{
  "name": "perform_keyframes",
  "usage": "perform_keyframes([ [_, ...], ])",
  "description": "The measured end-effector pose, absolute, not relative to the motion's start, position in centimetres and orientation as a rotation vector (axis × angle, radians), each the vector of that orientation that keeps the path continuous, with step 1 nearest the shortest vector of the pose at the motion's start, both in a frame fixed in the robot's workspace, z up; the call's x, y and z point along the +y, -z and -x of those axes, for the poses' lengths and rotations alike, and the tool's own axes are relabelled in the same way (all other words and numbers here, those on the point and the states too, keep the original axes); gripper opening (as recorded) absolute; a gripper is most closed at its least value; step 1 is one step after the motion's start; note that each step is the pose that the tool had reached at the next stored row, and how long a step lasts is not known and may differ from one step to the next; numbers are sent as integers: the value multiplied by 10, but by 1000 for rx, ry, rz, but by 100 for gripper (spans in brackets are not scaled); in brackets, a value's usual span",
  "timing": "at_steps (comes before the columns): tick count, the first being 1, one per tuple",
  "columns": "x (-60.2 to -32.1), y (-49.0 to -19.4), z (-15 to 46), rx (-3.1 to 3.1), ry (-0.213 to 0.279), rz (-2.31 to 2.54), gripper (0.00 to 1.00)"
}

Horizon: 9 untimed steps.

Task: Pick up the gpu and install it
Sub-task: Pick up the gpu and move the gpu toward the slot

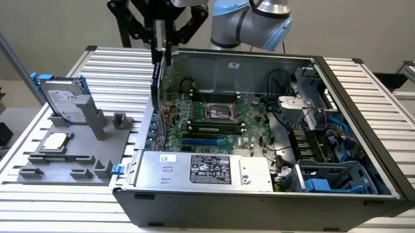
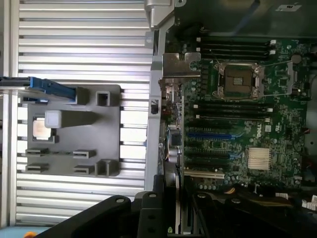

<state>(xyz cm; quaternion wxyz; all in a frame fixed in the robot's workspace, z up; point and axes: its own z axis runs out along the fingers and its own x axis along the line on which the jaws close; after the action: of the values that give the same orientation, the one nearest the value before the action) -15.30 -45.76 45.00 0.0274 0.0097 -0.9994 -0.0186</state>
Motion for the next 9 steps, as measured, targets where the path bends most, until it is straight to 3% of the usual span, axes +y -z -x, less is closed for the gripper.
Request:
perform_keyframes([
  [9, -458, -438, 112, -3086, 52, -30, 0],
])
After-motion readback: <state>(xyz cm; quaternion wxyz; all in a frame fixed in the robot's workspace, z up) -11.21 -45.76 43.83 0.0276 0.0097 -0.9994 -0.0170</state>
